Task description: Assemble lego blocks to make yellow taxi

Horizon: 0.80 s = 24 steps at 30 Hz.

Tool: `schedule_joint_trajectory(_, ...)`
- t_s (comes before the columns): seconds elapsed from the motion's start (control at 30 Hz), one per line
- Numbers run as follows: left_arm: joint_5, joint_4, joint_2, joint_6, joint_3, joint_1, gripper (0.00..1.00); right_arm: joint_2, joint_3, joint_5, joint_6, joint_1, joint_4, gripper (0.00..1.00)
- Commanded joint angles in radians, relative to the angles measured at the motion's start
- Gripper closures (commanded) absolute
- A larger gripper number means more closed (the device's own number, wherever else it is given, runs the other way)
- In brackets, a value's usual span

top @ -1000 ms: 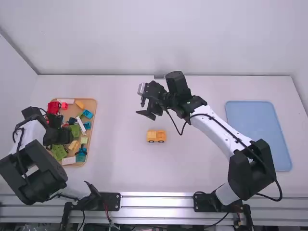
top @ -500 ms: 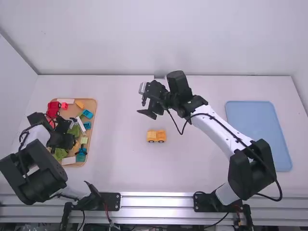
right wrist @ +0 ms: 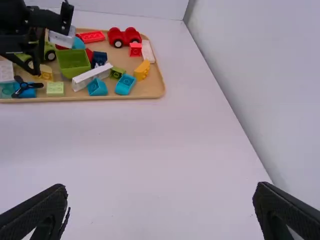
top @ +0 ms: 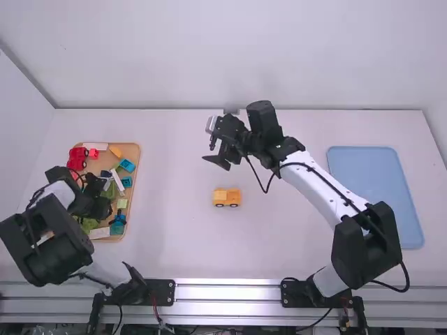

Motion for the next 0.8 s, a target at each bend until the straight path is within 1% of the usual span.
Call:
schedule_joint_trajectory(0.0,0.000,0.005,0.024,-0.004,-0.006,-0.012,0.56,0.007,0.040,-0.006,0.001,-0.001,0.007,0.01)
schedule_joint_trajectory(0.17,-0.046,0.004,0.037,-0.023,-0.007,-0.035,0.59,0.007,0.040,-0.005,0.001,-0.001,0.018,0.01)
schedule_joint_trajectory(0.23,-0.058,0.003,0.037,-0.039,-0.007,-0.037,0.57,0.007,0.040,-0.003,0.001,-0.001,0.018,0.01)
schedule_joint_trajectory(0.3,-0.104,0.002,0.037,-0.097,-0.008,-0.052,0.57,0.007,0.040,0.003,0.000,-0.001,0.018,0.01)
schedule_joint_trajectory(0.43,-0.131,-0.013,0.037,-0.117,-0.008,-0.072,0.57,0.007,0.040,0.002,0.000,-0.001,0.018,0.01)
schedule_joint_trajectory(0.63,-0.120,0.002,0.046,-0.110,-0.009,-0.068,0.60,0.007,0.040,0.002,0.005,-0.001,0.017,0.01)
schedule_joint_trajectory(0.77,-0.120,0.003,0.064,-0.112,-0.009,-0.072,0.59,0.007,0.040,0.002,0.004,-0.001,0.018,0.01)
